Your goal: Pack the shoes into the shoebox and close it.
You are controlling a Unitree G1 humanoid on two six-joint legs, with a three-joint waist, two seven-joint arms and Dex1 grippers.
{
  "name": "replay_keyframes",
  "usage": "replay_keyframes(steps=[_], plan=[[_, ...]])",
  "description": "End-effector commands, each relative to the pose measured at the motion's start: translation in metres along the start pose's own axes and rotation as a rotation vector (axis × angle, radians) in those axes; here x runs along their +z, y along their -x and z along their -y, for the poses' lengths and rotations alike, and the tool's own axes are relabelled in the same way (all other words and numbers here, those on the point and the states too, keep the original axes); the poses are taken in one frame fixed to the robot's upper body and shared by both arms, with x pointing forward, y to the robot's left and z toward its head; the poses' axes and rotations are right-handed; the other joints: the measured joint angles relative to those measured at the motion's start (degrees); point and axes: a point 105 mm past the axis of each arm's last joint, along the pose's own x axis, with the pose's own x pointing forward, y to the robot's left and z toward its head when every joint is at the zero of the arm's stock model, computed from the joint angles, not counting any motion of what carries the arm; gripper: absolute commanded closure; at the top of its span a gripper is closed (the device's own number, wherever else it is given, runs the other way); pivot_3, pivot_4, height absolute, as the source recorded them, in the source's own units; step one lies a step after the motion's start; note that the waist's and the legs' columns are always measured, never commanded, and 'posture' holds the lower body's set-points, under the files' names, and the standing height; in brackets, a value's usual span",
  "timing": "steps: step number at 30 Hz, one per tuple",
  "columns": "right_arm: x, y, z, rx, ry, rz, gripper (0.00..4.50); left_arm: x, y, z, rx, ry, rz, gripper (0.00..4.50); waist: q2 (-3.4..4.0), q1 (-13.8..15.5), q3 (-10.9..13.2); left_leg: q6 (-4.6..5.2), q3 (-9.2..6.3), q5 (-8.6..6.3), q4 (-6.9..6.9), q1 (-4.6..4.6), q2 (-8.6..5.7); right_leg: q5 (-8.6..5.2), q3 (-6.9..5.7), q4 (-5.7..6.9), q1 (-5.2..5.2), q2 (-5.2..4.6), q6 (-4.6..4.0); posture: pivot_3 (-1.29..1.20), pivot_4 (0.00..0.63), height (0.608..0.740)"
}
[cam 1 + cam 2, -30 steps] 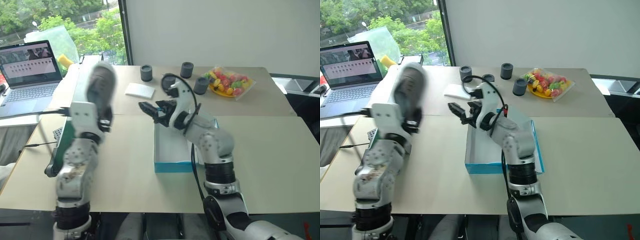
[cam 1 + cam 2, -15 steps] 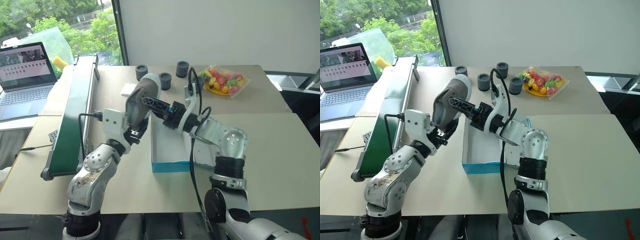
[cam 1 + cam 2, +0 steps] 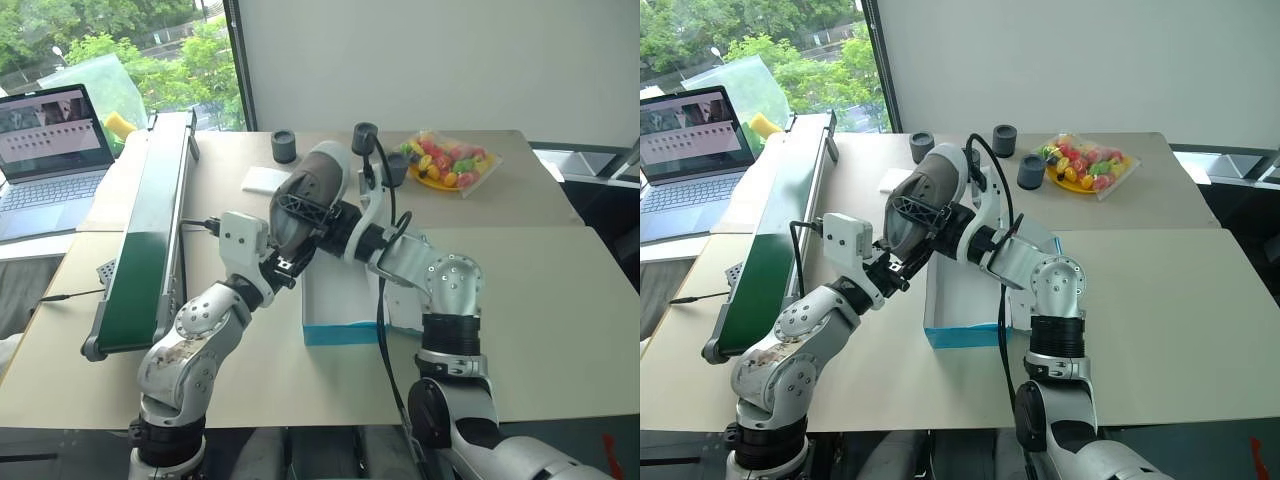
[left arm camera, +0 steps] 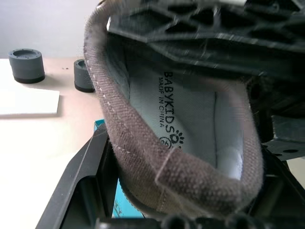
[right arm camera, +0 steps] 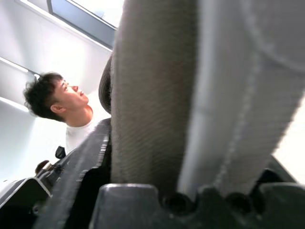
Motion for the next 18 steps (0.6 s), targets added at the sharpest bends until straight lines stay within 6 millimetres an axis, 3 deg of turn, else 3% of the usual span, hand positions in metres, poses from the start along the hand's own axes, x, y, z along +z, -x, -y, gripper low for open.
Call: replay_keyframes(steps=[1, 4, 6, 8, 10, 11, 14, 18], plan=[[0.007, -0.011, -0.043, 0.169, 0.004, 0.038, 3.03, -0.001, 0.003, 0.000, 0.005, -0.018, -0.010, 1.91, 0.00, 0.0, 0.0, 0.00, 0.00, 0.00, 0.00, 0.00, 0.00, 0.00, 0.00, 0.00, 0.00, 0.00, 0.00, 0.00, 0.150, 0.740], [0.007, -0.011, -0.042, 0.165, 0.011, 0.036, 3.85, -0.005, 0.005, -0.005, 0.027, -0.039, -0.035, 1.91, 0.00, 0.0, 0.0, 0.00, 0.00, 0.00, 0.00, 0.01, 0.01, 0.00, 0.00, 0.00, 0.00, 0.02, 0.00, 0.00, 0.150, 0.740], [0.008, -0.011, -0.042, 0.162, 0.016, 0.033, 3.85, -0.008, 0.007, -0.007, 0.038, -0.051, -0.050, 1.91, 0.00, 0.0, 0.0, 0.00, 0.00, 0.00, 0.00, 0.01, 0.01, 0.00, 0.01, 0.00, 0.00, 0.02, 0.00, 0.00, 0.150, 0.740], [0.008, -0.011, -0.042, 0.158, 0.018, 0.033, 3.88, -0.005, 0.008, -0.009, 0.047, -0.040, -0.027, 0.95, 0.00, 0.0, 0.0, 0.00, 0.00, 0.00, 0.00, 0.00, 0.02, 0.00, 0.01, 0.00, 0.00, 0.02, 0.00, 0.00, 0.150, 0.740], [0.009, -0.011, -0.041, 0.155, 0.015, 0.034, 3.88, -0.004, 0.009, -0.008, 0.036, -0.061, -0.032, 0.49, 0.00, 0.0, 0.0, 0.00, 0.00, 0.00, 0.00, 0.00, 0.02, 0.00, 0.01, 0.00, -0.01, 0.02, 0.00, 0.00, 0.150, 0.740], [0.009, -0.011, -0.041, 0.154, 0.014, 0.036, 3.88, -0.005, 0.010, -0.008, 0.036, -0.074, -0.038, 0.03, 0.00, 0.0, 0.0, 0.00, 0.00, 0.00, 0.00, 0.00, 0.03, 0.00, 0.01, 0.00, -0.01, 0.03, 0.00, 0.00, 0.150, 0.740], [0.017, -0.010, -0.039, 0.139, 0.006, 0.073, 3.88, -0.008, 0.014, -0.013, 0.056, -0.062, -0.045, 0.03, 0.00, 0.0, 0.0, 0.00, 0.00, 0.00, 0.00, 0.01, 0.03, 0.00, 0.02, -0.01, 0.02, 0.04, 0.00, 0.00, 0.150, 0.740], [0.048, -0.005, -0.005, -0.078, 0.059, 0.187, 3.88, -0.012, 0.026, -0.012, 0.034, -0.078, -0.064, 0.03, 0.02, -0.2, 0.0, 0.00, 0.01, 0.00, 0.00, 0.01, 0.05, 0.00, 0.04, -0.02, -0.01, 0.06, 0.00, 0.00, 0.150, 0.740]])
